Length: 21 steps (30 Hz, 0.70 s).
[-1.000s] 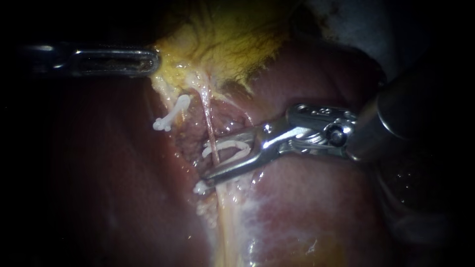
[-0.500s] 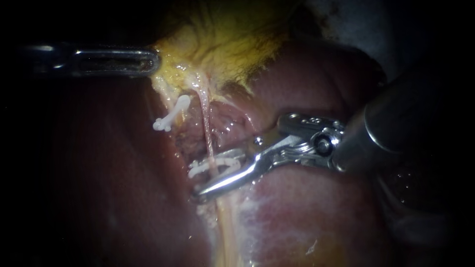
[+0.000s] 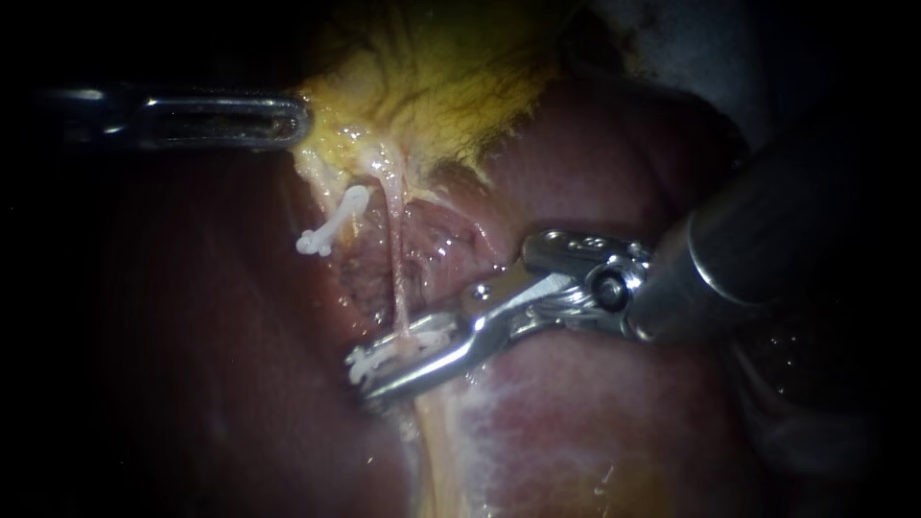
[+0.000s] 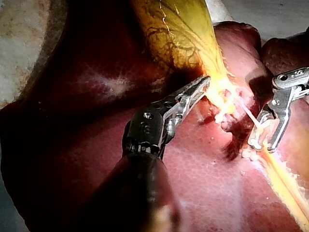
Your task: Clipping second clip right tube
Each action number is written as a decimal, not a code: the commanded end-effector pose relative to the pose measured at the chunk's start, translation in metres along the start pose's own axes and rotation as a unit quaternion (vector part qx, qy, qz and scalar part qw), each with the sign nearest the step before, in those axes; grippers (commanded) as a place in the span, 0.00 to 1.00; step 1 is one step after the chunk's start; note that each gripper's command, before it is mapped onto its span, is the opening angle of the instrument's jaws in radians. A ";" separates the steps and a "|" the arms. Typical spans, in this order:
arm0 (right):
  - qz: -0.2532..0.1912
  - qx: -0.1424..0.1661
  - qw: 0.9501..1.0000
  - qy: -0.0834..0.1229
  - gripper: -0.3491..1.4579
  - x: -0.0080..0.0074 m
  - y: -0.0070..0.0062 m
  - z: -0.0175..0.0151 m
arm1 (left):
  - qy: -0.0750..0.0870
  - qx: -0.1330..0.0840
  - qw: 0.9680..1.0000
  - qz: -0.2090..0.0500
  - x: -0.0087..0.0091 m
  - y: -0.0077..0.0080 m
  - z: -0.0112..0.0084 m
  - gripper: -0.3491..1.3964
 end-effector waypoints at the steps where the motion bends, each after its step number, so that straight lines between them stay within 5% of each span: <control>1: 0.000 -0.001 1.000 0.001 0.17 0.0000 0.0001 0.0000 | 0.000 0.000 1.000 0.000 0.0000 0.0000 0.0000 0.00; 6: 0.006 -0.001 1.000 0.001 0.00 0.0002 0.0003 -0.0001 | 0.000 0.000 1.000 0.000 0.0000 0.0000 0.0000 0.00; 21: 0.020 0.000 1.000 0.001 0.00 0.0001 0.0004 -0.0002 | 0.000 0.000 1.000 0.000 -0.0001 0.0000 0.0001 0.00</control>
